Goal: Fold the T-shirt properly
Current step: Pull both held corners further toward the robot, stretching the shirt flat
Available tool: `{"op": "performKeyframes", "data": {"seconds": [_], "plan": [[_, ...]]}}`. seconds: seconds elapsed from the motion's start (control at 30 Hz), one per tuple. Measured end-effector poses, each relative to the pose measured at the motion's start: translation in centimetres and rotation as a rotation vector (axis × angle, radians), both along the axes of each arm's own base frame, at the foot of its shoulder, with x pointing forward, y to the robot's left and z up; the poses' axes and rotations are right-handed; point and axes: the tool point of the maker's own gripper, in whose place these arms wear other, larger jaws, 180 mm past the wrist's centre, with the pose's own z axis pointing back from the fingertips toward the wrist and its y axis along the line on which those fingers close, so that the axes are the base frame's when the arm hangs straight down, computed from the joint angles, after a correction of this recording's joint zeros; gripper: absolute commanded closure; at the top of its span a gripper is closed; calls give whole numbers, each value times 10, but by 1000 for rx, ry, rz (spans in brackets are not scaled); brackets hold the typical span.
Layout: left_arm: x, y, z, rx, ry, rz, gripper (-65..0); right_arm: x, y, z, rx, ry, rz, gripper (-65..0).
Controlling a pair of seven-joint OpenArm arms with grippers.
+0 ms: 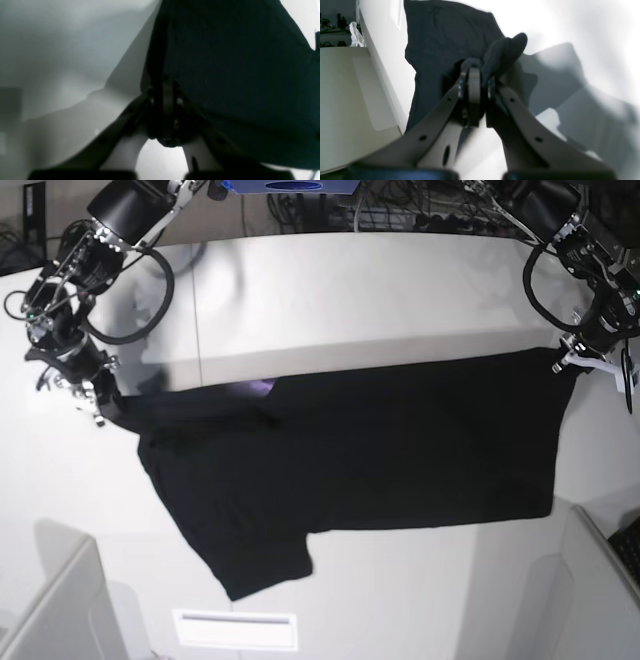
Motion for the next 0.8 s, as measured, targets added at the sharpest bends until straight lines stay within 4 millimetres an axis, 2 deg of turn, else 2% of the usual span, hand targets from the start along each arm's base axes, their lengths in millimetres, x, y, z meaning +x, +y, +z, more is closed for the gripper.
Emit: {"op": "performKeyframes", "data": {"seconds": [0.17,0.37,0.5,0.63,0.8], "plan": [[-50,1,-27,2,141,-3,0,-52,0,-37,-1,143,-1,0],[-57,10,-26,79,144,-53,0,-95,4,-49,-49,200,38,0],[-79,11,-35,88,192,-51,0,-127,4,-48,-72,211,33,0],[-91,11,-38,88,214,-53,0,-151,-1,-54,-76,259,13,0],[-108,12,-42,88,245,-48,0,-158,1,-55,-96,256,55,0]]}}
